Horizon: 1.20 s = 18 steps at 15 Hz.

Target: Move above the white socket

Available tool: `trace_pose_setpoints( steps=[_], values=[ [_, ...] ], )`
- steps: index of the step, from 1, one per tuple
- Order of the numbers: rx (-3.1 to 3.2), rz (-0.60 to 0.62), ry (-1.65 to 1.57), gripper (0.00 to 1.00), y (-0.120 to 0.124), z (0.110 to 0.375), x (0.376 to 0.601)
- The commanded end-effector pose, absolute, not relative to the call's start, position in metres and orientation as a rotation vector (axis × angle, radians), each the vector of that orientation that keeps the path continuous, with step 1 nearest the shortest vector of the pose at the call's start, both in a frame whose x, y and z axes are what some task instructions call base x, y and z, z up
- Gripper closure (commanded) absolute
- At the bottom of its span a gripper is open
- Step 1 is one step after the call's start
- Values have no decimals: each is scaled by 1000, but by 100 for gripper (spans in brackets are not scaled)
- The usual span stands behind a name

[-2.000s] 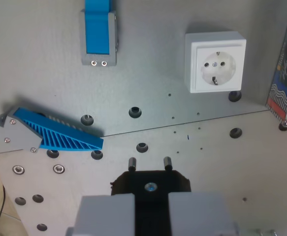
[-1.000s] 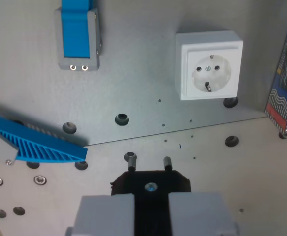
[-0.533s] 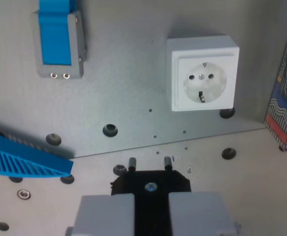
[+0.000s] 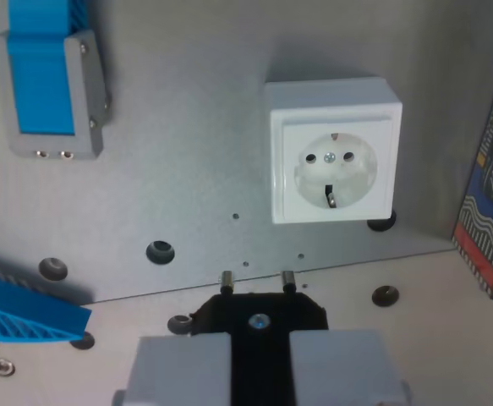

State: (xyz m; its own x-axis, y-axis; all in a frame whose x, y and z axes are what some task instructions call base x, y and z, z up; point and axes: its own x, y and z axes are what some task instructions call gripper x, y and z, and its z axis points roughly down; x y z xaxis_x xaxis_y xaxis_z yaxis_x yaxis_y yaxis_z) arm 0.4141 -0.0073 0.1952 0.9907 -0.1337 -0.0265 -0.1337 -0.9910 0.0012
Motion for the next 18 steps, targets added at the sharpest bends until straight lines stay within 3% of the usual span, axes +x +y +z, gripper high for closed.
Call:
trace_pose_setpoints(
  steps=[1, 10, 18],
  values=[
    [-3131, -102, 174, 100, -17, 178, 410],
    [-3137, -103, 170, 100, -34, 137, 404],
    [-3141, -123, 174, 100, -43, 116, 398]
  ],
)
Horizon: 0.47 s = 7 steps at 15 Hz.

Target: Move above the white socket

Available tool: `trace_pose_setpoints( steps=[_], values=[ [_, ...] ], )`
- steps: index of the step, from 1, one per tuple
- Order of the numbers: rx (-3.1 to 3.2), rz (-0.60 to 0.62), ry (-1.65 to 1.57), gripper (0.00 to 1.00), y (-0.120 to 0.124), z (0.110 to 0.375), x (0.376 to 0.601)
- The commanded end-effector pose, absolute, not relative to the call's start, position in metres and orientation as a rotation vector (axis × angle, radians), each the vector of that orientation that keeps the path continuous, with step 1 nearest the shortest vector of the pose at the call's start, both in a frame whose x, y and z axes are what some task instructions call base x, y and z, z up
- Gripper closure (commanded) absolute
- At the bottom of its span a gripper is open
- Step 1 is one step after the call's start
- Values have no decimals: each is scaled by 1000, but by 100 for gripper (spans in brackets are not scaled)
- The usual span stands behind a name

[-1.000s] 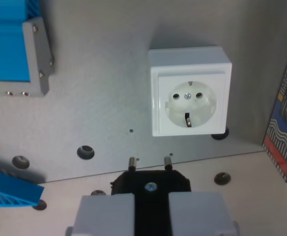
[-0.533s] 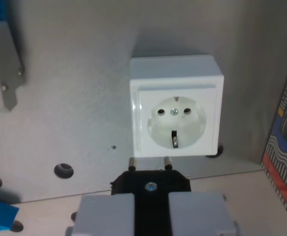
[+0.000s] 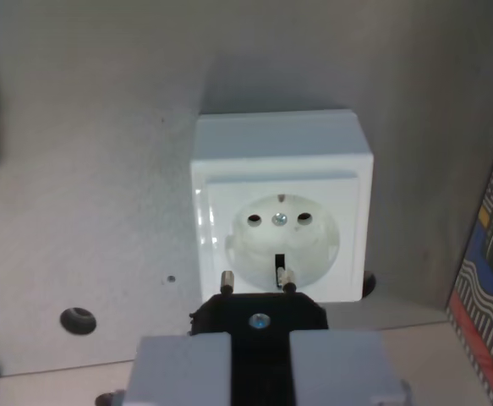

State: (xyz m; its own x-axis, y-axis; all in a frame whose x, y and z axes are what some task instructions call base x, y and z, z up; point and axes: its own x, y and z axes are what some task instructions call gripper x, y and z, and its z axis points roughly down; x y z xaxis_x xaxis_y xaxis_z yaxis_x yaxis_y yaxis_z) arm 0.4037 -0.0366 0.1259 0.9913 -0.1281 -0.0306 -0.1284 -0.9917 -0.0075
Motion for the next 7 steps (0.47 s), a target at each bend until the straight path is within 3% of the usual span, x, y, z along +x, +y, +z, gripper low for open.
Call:
trace_pose_setpoints(
  steps=[1, 7],
  values=[
    [-3141, -126, 173, 100, -44, 114, 397],
    [-3143, -119, 174, 100, -47, 105, 395]
  ],
)
